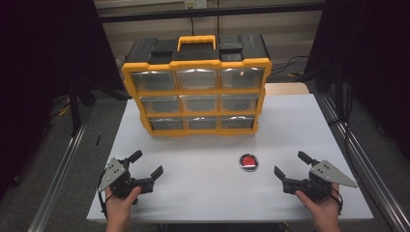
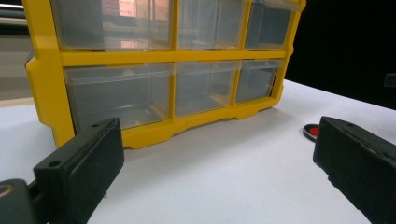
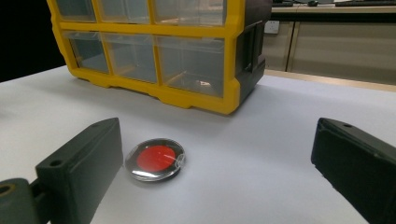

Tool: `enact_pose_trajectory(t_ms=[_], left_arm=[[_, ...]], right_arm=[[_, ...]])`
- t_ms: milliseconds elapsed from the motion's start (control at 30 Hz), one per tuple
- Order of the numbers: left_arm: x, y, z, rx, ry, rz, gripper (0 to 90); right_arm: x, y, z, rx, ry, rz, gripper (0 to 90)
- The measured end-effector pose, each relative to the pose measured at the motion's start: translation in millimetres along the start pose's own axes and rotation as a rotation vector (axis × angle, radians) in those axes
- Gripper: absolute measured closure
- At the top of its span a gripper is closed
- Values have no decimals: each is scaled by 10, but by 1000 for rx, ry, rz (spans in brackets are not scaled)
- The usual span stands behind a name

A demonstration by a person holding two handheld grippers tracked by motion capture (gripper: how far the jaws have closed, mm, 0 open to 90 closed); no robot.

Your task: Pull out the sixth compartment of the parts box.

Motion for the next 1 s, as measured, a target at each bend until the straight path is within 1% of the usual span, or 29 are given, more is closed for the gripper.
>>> enact_pose_trajectory(t_ms=[33, 67, 200, 233, 267, 367, 400, 467, 500, 600, 700, 733, 867, 967, 1000], left_arm=[[0, 0, 0, 0, 0, 0, 20], [0, -3, 14, -10, -2, -12, 21], [-14, -5, 11, -9, 8, -12, 21], [-14, -5, 11, -9, 8, -12, 21], [-18, -11, 19, -19, 5, -22, 21], [-17, -9, 12, -15, 5, -24, 23], [-19, -11, 20, -22, 1, -28, 22], [-17, -12, 13, -11, 14, -14, 23], [-17, -12, 13, -11, 14, -14, 23], [-21, -22, 11, -17, 17, -24, 23], [-23, -26, 10, -19, 17, -24, 23], [-17, -33, 10, -19, 9, -17, 22], [-18, -35, 8, -20, 8, -20, 23], [-15, -40, 9, -25, 9, -18, 23], [7, -36, -12, -4, 16, 11, 23]], right_arm=[[-4, 2, -5, 1, 0, 3, 20], [-9, 7, -9, 3, 1, 0, 19], [-40, 19, -30, 5, 0, 9, 20], [-40, 19, -30, 5, 0, 9, 20], [-49, 23, -45, 8, -1, 13, 20], [-63, 29, -62, 9, -4, 7, 19], [-72, 37, -76, 8, -5, 10, 19], [-89, 52, -97, 9, -8, 6, 19], [-92, 61, -110, 13, -11, 17, 19], [-118, 89, -154, 19, -13, 14, 19], [-143, 102, -196, 17, -12, 22, 19], [-159, 104, -213, 16, -7, 23, 20], [-210, 117, -268, 13, -3, 18, 22], [-224, 127, -291, 14, -9, 22, 22], [-238, 139, -320, 15, -16, 20, 23]])
Point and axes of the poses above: each handheld gripper's, and its own axes: z roughly backward along the jaws, y roughly out of its top, x roughly to its right, the point moved 6 cm from there along -z, roughly forward along the jaws, and after that the axes turned 11 degrees about x, right-handed, at the moved point
